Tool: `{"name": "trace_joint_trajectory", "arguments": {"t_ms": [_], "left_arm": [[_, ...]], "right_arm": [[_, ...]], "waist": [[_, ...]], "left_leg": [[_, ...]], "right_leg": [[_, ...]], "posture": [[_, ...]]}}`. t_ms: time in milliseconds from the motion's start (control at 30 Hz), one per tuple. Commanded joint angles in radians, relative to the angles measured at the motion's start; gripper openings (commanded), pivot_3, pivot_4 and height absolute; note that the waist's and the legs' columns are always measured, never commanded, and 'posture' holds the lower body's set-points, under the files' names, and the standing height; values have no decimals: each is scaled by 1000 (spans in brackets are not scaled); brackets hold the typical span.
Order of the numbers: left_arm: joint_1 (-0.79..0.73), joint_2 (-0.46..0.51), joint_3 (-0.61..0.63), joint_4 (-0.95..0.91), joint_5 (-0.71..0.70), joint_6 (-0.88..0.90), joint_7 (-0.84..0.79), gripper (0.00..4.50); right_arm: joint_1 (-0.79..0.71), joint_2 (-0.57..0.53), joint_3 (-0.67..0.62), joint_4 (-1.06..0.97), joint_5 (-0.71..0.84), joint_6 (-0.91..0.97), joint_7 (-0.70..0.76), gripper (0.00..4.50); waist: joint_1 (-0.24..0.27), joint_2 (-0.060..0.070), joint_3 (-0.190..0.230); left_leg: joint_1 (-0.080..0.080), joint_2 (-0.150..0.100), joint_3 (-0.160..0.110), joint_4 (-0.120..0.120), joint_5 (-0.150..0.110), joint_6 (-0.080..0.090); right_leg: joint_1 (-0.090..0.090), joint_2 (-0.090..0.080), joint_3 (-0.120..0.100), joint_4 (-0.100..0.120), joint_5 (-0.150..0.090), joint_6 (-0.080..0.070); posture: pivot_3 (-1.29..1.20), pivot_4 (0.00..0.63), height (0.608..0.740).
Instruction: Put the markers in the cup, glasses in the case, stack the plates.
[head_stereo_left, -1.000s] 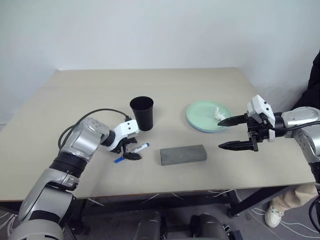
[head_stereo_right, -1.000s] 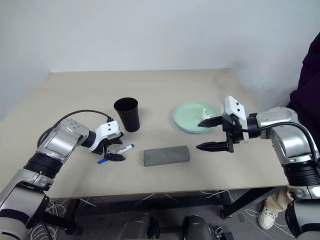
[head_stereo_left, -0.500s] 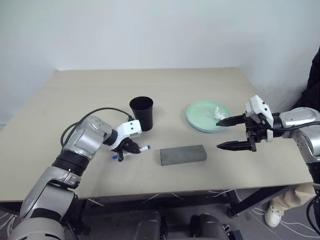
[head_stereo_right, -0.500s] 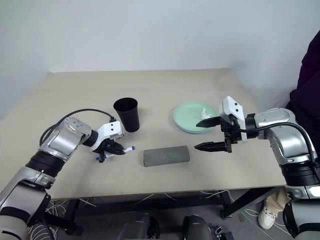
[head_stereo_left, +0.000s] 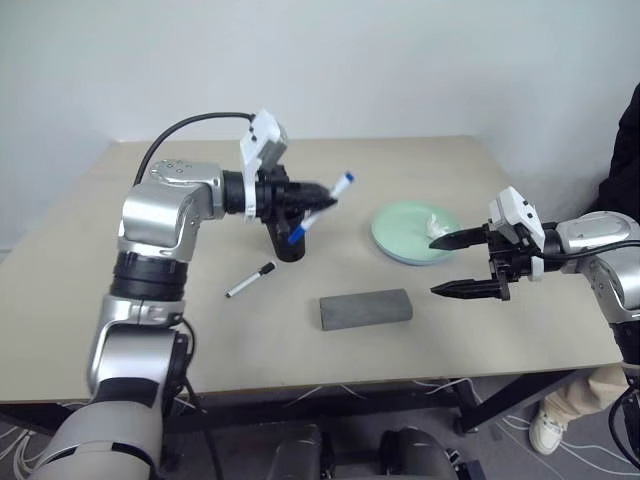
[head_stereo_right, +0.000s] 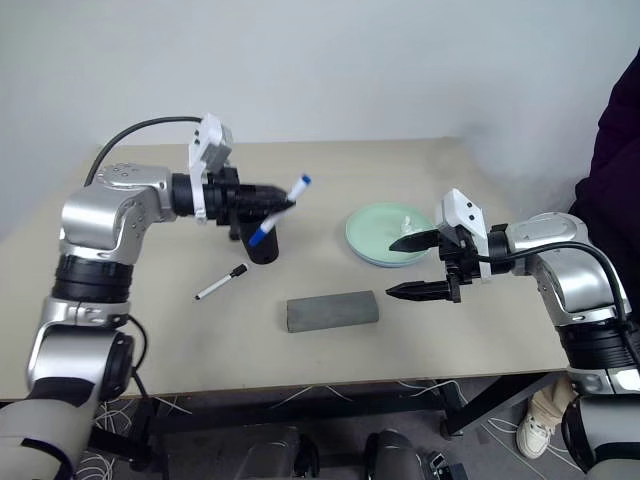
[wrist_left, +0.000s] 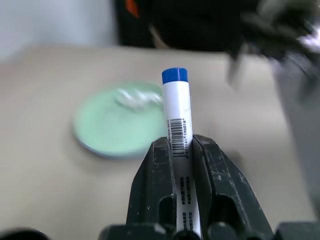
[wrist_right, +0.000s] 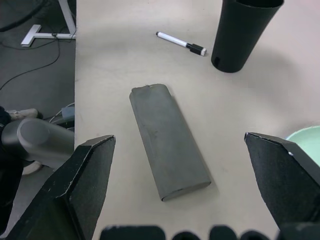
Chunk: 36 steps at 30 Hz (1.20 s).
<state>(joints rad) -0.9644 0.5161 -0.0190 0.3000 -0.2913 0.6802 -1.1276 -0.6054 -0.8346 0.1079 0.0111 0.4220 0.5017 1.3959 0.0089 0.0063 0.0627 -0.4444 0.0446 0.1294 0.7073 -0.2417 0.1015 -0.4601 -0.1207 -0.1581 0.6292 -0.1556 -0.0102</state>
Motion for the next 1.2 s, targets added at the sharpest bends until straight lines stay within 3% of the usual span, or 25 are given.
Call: {"name": "trace_joint_trajectory", "arguments": {"t_ms": [33,300,633,733,1033,1067,1200], "left_arm": [[-47,-42,84,149,42,-212,191,175],[-78,-139,150,490,88,-614,420,175],[-43,-168,142,567,80,-688,409,175],[-33,-163,146,558,78,-688,408,1046],[38,-119,155,407,50,-614,387,4252],[47,-109,157,370,42,-595,378,4477],[84,6,133,209,22,-436,276,4477]], "right_arm": [[-29,1,-19,-18,10,-5,1,4500],[-31,6,-19,-20,13,-3,0,4500],[-26,6,-25,-30,18,6,-6,4500],[-26,7,-24,-29,18,5,-6,4500],[-43,19,-15,-11,11,1,-1,4500],[-45,20,-14,-9,10,0,0,4500],[-43,23,-13,-10,10,0,1,4500]], "waist": [[0,0,0],[1,-2,0],[0,-2,0],[0,-2,0],[0,-2,0],[0,-2,0],[0,-2,0]], "left_leg": [[0,0,0,0,0,0],[-1,-1,0,1,0,0],[-2,-1,1,1,0,0],[-2,-1,1,1,-1,0],[-2,-1,1,1,0,0],[-2,-1,1,1,0,0],[-3,-1,1,1,-1,0]], "right_leg": [[0,0,0,1,0,0],[-1,-1,0,1,1,0],[-1,-2,0,-3,4,4],[-1,-2,0,-3,5,4],[-1,-1,0,-3,5,4],[-1,-1,0,-3,5,4],[-1,-1,0,-3,5,3]], "posture": [[0,0,704],[0,0,704],[0,0,704],[0,0,704],[0,0,704],[0,0,704],[0,0,704]]}}
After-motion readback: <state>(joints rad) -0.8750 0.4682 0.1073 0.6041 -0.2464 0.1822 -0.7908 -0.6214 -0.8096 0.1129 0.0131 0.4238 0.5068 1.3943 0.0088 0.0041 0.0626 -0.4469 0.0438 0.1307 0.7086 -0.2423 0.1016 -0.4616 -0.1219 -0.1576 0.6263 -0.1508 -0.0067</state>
